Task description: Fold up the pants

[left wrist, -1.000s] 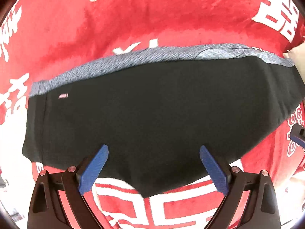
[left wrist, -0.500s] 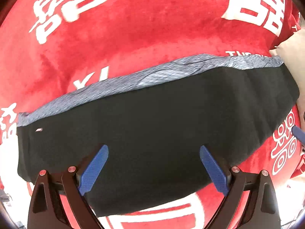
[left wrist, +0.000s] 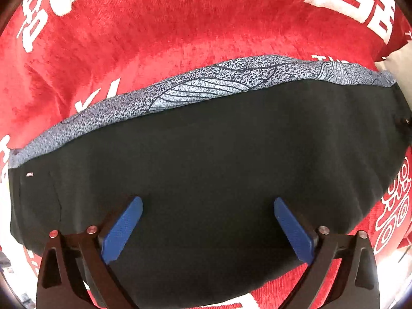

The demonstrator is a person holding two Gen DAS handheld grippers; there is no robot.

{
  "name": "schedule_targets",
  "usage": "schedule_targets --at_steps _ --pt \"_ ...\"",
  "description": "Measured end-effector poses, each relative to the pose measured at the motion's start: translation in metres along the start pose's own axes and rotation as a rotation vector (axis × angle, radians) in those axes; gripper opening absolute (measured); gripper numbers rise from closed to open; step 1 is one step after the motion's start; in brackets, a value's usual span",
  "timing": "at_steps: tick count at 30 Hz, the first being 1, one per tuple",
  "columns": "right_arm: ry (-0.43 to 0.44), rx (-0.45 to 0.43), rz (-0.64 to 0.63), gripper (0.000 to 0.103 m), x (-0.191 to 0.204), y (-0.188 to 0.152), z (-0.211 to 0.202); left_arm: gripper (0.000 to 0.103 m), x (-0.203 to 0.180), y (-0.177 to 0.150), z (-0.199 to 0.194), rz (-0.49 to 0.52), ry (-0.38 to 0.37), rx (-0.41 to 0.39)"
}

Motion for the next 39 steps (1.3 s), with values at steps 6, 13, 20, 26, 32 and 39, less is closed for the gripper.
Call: schedule_targets --at_steps 6,13,20,26,32,39 --pt "-0.123 -0.065 -0.041 0.009 -0.007 0.027 0.005 0.103 0.001 0.019 -0.017 -0.026 0.008 -0.038" --pt "-0.072 -0.075 -0.020 0.014 0.006 0.008 -0.016 0.103 -0.029 0.050 -0.011 0.019 0.022 -0.080" --pt "-0.017 -0.084 -0.100 0.043 0.032 -0.044 -0.011 0.103 -0.031 0.043 0.004 -0.007 0.016 -0.102" --pt "0.056 -0.061 -0.010 0.055 0.028 -0.032 -0.013 0.103 -0.036 0.034 0.002 -0.002 0.018 -0.113" --pt "0.365 -0.057 0.184 0.062 0.010 -0.060 -0.039 0.103 -0.037 0.027 0.002 -0.009 0.024 -0.125" --pt "0.638 -0.064 0.489 0.067 -0.018 -0.126 -0.046 0.103 -0.034 0.030 0.002 -0.009 0.020 -0.123"
Point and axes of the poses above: each gripper's, at about its wrist camera, not at the fingertips, and z roughly the way its jaws point, x to its left, y to its top, the point moved 6 cm from there along z, roughly the way its jaws point, and after that the axes turned 4 degrees about z, right-handed, at the moved point
